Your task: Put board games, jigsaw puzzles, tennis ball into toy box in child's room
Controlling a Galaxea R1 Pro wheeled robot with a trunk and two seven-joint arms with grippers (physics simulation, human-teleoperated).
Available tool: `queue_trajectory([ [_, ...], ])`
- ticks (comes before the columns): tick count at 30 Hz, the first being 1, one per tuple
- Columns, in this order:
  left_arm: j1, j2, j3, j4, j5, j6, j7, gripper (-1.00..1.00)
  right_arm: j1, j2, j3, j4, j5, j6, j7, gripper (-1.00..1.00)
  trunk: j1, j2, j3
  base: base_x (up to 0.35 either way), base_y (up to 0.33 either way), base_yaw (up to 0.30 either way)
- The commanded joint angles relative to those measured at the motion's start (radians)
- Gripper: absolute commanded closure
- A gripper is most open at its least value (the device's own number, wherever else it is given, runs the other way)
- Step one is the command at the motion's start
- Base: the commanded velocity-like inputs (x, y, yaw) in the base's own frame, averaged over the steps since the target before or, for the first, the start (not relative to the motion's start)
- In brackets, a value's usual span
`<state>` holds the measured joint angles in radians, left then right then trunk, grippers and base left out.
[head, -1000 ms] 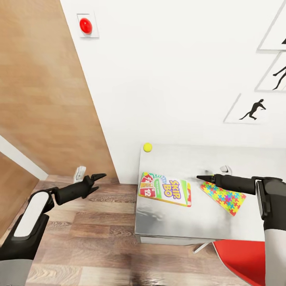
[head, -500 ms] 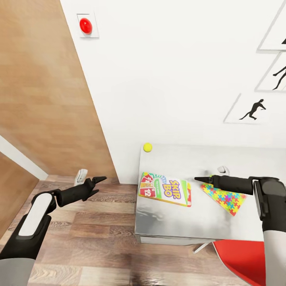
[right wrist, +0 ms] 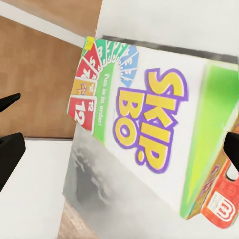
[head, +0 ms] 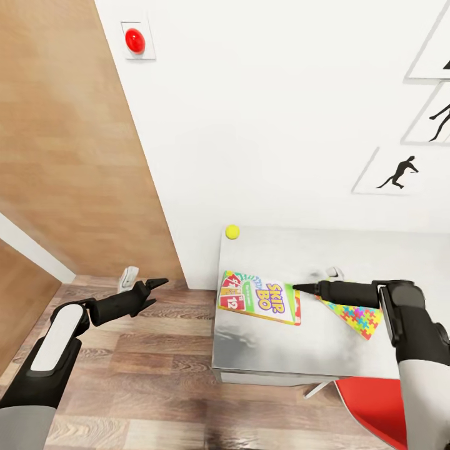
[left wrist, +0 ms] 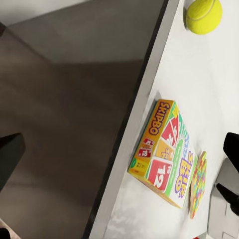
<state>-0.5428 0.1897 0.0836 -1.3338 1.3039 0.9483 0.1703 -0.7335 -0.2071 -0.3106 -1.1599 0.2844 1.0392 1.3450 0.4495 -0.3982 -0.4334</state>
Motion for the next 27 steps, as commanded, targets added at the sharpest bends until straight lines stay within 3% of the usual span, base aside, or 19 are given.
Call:
queue_trajectory([
  [1, -0.001, 0.0, 0.001, -0.001, 0.01, 0.003, 0.01, -1.0, -0.006, 0.004, 0.0, 0.016, 0.011, 0.008, 0.006, -1.0, 0.001, -0.002, -0.002, 0.0, 0.0, 0.0],
  [13, -0.002, -0.001, 0.001, 0.0, 0.011, 0.002, 0.008, -1.0, -0.023, 0.018, 0.005, 0.069, 0.003, 0.008, -0.046, -1.0, 0.001, -0.002, -0.002, 0.0, 0.0, 0.0],
  [27, -0.002, -0.001, 0.0, 0.001, 0.011, 0.001, 0.008, -1.0, -0.027, 0.02, 0.007, 0.084, 0.009, 0.008, -0.061, -1.0, 0.001, -0.002, -0.002, 0.0, 0.0, 0.0],
])
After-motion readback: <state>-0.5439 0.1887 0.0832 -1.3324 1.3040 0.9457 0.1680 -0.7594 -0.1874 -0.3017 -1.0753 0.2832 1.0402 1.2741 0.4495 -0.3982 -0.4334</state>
